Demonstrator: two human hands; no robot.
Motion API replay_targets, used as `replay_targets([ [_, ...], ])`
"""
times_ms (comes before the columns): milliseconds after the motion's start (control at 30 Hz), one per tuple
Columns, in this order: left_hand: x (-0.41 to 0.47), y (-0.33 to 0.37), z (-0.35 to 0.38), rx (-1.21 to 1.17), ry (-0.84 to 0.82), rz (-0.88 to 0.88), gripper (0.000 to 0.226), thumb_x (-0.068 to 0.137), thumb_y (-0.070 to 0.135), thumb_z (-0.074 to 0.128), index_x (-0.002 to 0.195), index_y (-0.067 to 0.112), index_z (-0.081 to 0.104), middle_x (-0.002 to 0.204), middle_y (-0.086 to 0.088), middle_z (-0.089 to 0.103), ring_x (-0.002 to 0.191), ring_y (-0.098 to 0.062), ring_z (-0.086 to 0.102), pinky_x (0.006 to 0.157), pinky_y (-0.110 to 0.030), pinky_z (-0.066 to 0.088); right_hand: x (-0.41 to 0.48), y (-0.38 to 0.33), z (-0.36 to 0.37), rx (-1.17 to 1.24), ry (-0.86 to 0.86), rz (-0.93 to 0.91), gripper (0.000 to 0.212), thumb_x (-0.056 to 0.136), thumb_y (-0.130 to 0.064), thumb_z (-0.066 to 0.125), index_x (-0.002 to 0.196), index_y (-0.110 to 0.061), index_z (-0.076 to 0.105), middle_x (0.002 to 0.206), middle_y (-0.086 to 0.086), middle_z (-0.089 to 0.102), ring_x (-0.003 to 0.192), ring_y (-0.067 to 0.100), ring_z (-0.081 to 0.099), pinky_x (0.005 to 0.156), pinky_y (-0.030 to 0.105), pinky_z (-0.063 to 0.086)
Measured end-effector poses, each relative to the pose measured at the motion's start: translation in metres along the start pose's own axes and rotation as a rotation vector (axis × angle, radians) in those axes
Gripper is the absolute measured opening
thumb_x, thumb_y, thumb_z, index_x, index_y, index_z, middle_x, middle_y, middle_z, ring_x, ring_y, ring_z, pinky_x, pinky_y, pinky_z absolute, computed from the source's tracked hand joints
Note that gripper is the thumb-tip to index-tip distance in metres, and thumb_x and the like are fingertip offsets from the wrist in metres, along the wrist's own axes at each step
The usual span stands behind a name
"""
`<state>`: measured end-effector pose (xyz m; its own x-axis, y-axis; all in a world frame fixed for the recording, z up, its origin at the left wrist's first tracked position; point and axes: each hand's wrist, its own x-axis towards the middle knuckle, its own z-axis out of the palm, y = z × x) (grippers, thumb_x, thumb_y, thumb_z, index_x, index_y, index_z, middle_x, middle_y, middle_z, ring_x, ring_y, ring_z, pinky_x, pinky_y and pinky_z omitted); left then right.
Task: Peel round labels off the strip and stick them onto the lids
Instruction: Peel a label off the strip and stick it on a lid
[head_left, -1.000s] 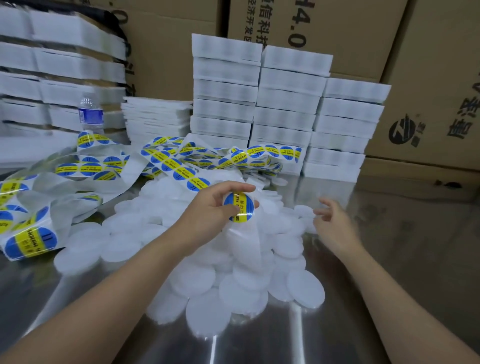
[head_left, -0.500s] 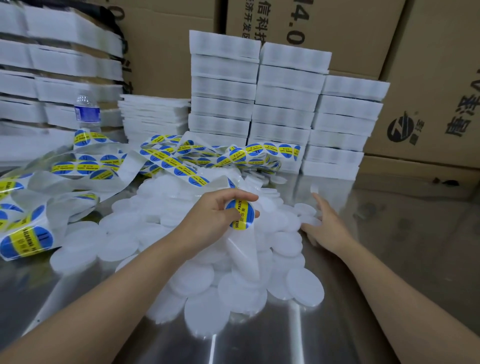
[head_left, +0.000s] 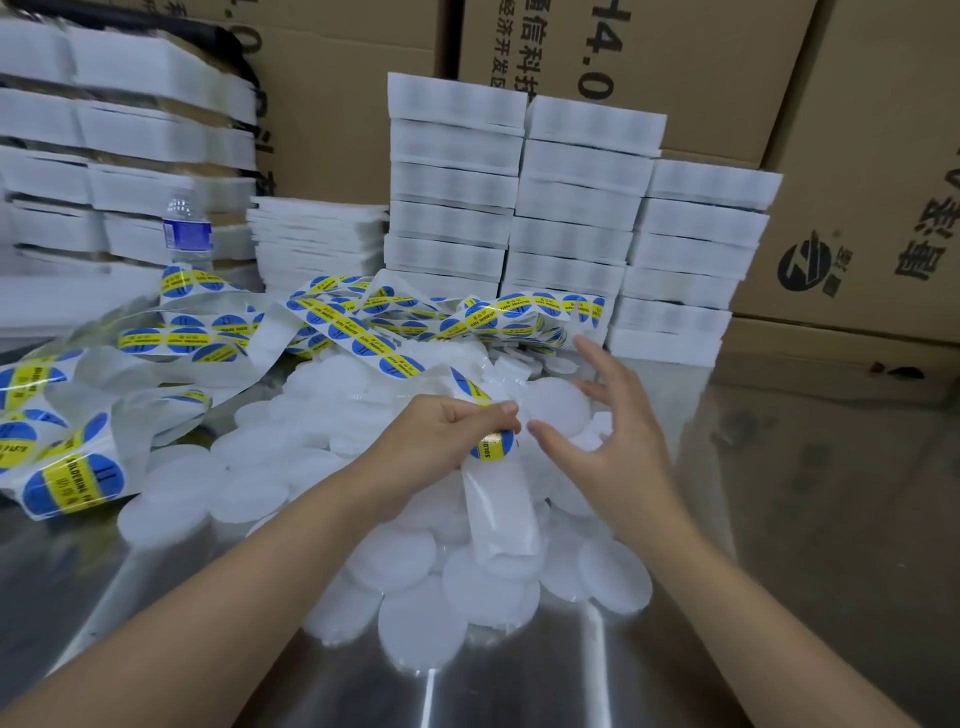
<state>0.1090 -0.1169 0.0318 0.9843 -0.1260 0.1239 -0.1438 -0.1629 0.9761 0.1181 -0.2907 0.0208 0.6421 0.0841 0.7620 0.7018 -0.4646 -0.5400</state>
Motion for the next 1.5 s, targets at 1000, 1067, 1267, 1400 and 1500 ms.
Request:
replay_targets([
  [1000, -0.002, 0.005, -0.001, -0.144, -0.07, -0.016, 0.019, 0.082, 0.015, 0.068, 0.067, 0.022, 0.078, 0.076, 0.003, 0.074, 0.077, -0.014, 0.06, 0.077, -0.031, 0.042, -0.005, -0.032, -0.009, 0.738, 0.068, 0.688, 0.02, 0.082, -0.012, 0.064, 0.068, -0.016, 0.077, 0.081, 0.004, 0.073, 0.077, 0.012, 0.066, 0.069, 0.022, 0.056],
  [1067, -0.002, 0.005, -0.002, -0.154, -0.071, -0.016, 0.019, 0.082, 0.015, 0.068, 0.067, 0.021, 0.078, 0.077, 0.002, 0.074, 0.078, -0.015, 0.06, 0.077, -0.031, 0.043, -0.004, -0.032, -0.009, 0.752, 0.087, 0.69, 0.019, 0.083, -0.01, 0.064, 0.069, -0.012, 0.075, 0.084, 0.01, 0.074, 0.079, 0.016, 0.067, 0.071, 0.022, 0.057],
  [1267, -0.003, 0.007, -0.003, -0.148, -0.075, -0.007, 0.017, 0.083, 0.015, 0.067, 0.07, 0.019, 0.078, 0.079, -0.001, 0.074, 0.077, -0.015, 0.061, 0.081, -0.035, 0.044, -0.005, -0.031, -0.008, 0.682, 0.101, 0.67, 0.013, 0.083, -0.012, 0.065, 0.074, -0.012, 0.075, 0.089, 0.012, 0.073, 0.085, 0.019, 0.066, 0.074, 0.022, 0.056],
  [1400, -0.004, 0.007, -0.003, -0.129, -0.07, -0.018, 0.021, 0.083, 0.016, 0.067, 0.066, 0.022, 0.077, 0.075, 0.002, 0.073, 0.072, -0.011, 0.062, 0.081, -0.033, 0.046, -0.005, -0.03, -0.008, 0.625, 0.096, 0.66, 0.011, 0.08, -0.016, 0.068, 0.073, -0.017, 0.077, 0.087, 0.011, 0.074, 0.084, 0.02, 0.066, 0.079, 0.025, 0.054],
  [1500, -0.004, 0.007, -0.003, -0.113, -0.059, -0.019, 0.021, 0.083, 0.016, 0.067, 0.066, 0.023, 0.078, 0.075, 0.002, 0.072, 0.073, -0.013, 0.061, 0.079, -0.034, 0.045, -0.006, -0.03, -0.009, 0.564, 0.095, 0.635, 0.01, 0.078, -0.019, 0.07, 0.073, -0.023, 0.077, 0.083, 0.007, 0.074, 0.082, 0.019, 0.066, 0.078, 0.024, 0.054],
])
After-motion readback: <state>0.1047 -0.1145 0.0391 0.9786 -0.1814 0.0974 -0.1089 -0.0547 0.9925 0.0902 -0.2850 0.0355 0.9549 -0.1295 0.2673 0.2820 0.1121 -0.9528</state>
